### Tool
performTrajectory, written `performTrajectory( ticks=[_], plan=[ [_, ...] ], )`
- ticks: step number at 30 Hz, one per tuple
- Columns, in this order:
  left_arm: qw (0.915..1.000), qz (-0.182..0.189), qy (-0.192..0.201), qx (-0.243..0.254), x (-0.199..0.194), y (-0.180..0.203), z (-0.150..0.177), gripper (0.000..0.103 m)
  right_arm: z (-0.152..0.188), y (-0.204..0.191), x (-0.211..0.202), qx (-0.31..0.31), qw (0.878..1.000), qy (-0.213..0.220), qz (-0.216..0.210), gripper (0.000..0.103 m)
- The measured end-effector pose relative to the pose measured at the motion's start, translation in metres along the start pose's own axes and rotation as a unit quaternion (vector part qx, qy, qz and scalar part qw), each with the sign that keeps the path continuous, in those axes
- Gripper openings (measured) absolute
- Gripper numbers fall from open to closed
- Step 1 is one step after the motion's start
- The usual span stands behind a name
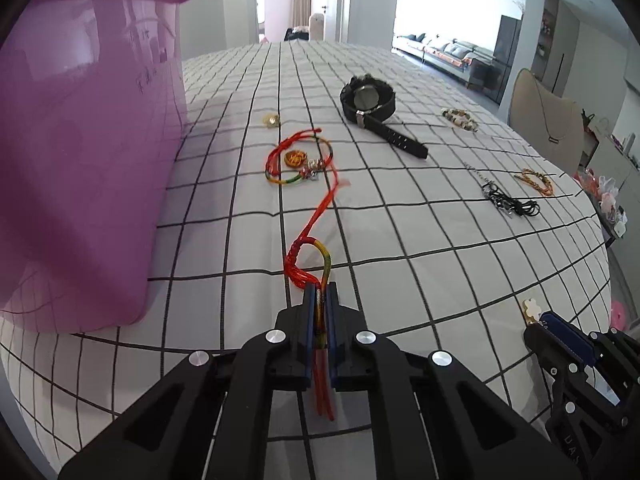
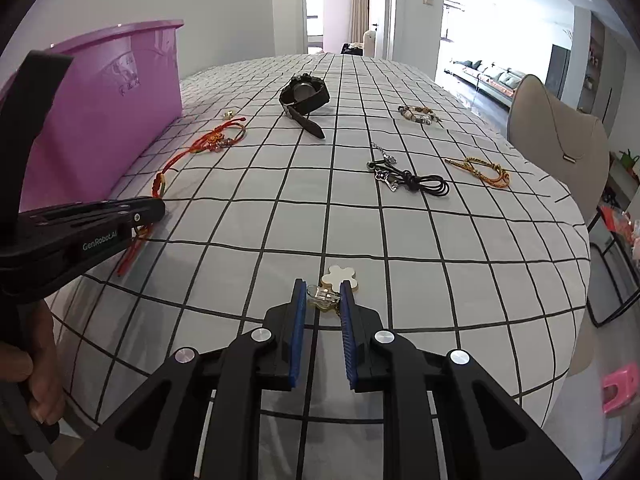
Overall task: Organize jewelry
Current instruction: 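Grasp the red-cord bracelet with left tool while right tool grasps the flower-pendant chain, then lift and carry both held items over the pink tub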
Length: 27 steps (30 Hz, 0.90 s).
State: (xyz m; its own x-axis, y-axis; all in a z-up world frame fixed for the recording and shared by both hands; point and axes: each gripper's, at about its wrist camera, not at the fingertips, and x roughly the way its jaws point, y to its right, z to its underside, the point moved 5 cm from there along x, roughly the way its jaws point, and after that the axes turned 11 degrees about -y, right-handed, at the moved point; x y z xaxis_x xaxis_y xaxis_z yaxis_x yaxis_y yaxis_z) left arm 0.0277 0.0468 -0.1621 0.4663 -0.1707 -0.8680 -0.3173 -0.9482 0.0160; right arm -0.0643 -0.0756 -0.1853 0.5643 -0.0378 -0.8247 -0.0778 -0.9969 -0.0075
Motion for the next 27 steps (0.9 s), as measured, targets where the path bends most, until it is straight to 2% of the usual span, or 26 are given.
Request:
performTrajectory(
  ticks=[10, 17, 22, 27],
  plan=[
    [0.9998, 0.019, 0.0, 0.004, -0.021, 0.011, 0.006, 0.006, -0.004, 0.008, -0.018, 0.014, 1.0, 0.013, -0.019, 0.016],
    [0.9997, 0.023, 0.003, 0.004, -0.048, 0.022, 0.005, 0.006, -0.013, 0.012, -0.047, 0.005, 0.999, 0.02, -0.031, 0.016],
    [0.9996, 0.026, 0.008, -0.01, -0.082, 0.03, 0.001, 0.006, -0.026, 0.021, -0.076, 0.003, 0.999, 0.021, -0.05, 0.016],
    [0.9994, 0.013, 0.015, -0.027, -0.127, 0.03, -0.005, 0.006, -0.048, 0.023, -0.114, -0.014, 0.997, 0.034, -0.069, 0.016]
  ],
)
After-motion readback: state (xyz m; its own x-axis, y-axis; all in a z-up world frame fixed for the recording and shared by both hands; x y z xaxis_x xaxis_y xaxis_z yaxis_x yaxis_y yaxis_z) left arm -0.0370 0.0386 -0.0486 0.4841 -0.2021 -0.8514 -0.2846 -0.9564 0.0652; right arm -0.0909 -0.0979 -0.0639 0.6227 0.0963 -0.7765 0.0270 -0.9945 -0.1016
